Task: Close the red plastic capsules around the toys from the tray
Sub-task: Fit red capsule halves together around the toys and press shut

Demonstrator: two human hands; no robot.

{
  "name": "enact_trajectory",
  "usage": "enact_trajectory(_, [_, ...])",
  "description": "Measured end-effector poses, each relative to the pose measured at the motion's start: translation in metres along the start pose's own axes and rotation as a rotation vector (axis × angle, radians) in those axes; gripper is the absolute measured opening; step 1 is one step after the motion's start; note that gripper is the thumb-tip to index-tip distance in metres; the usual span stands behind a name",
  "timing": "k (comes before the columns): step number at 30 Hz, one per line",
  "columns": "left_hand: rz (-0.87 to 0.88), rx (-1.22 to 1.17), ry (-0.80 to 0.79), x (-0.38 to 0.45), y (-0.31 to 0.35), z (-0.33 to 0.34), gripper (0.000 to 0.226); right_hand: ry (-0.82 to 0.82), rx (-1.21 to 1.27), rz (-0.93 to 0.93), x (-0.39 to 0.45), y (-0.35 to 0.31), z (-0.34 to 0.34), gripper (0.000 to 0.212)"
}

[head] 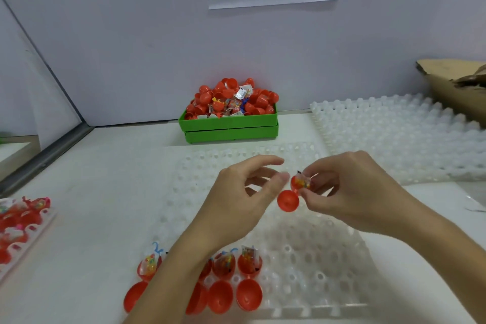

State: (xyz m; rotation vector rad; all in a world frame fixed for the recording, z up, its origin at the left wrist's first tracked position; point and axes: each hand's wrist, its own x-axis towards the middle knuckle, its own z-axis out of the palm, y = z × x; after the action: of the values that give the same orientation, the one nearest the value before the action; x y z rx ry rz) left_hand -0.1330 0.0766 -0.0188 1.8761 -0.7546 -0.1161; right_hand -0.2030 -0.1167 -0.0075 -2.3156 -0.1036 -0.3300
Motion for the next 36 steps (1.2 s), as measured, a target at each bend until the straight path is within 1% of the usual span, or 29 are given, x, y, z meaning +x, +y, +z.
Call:
enact_trajectory(2, [0.001, 0.022, -0.065, -0.002, 0.001, 0.004, 0.05, 0.073, -0.001, -0.003, 0.001, 0.001, 0.005, 0.015])
enact_trajectory(3, [0.014, 0.045, -0.07, -0.002, 0.0, 0.006, 0.055, 0.105, 0.007, -0.009, 0.001, 0.0, 0.007, 0.012])
enact_trajectory(4, [0.03, 0.069, -0.054, -0.002, 0.0, 0.007, 0.056, 0.136, 0.019, -0.014, 0.002, 0.001, 0.009, 0.008])
enact_trajectory(5, [0.045, 0.087, -0.026, -0.002, -0.001, 0.007, 0.054, 0.163, 0.034, -0.017, 0.002, 0.001, 0.011, 0.004])
enact_trajectory(8, [0.056, 0.05, 0.033, -0.001, 0.0, 0.006, 0.046, 0.212, 0.109, -0.006, 0.004, 0.004, 0.014, 0.005])
enact_trajectory(11, [0.055, -0.017, 0.03, -0.001, 0.001, 0.004, 0.047, 0.16, 0.279, 0.02, 0.005, 0.003, 0.014, 0.018])
enact_trajectory(13, [0.071, -0.017, 0.027, -0.002, 0.003, 0.002, 0.048, 0.127, 0.315, 0.02, 0.006, 0.002, 0.012, 0.026])
enact_trajectory(14, [0.083, -0.011, 0.019, -0.002, 0.004, 0.001, 0.049, 0.127, 0.306, 0.017, 0.006, 0.003, 0.011, 0.027])
enact_trajectory(17, [0.126, 0.003, -0.026, -0.004, 0.007, -0.002, 0.053, 0.144, 0.291, -0.007, 0.005, 0.002, 0.009, 0.022])
enact_trajectory(19, [0.156, 0.028, -0.053, -0.005, 0.009, -0.004, 0.054, 0.135, 0.339, -0.017, 0.005, 0.002, 0.009, 0.028])
enact_trajectory(22, [0.177, 0.065, -0.072, -0.005, 0.01, -0.004, 0.047, 0.115, 0.429, -0.027, 0.005, 0.003, 0.011, 0.034])
enact_trajectory(26, [0.181, 0.045, -0.037, -0.004, 0.007, -0.004, 0.037, 0.093, 0.519, -0.057, 0.004, 0.004, 0.013, 0.039])
enact_trajectory(30, [0.193, 0.029, -0.017, -0.004, 0.008, -0.004, 0.034, 0.141, 0.531, -0.114, 0.003, 0.003, 0.016, 0.027])
enact_trajectory(36, [0.182, 0.024, -0.006, -0.004, 0.008, -0.005, 0.031, 0.168, 0.538, -0.118, 0.003, 0.003, 0.019, 0.028])
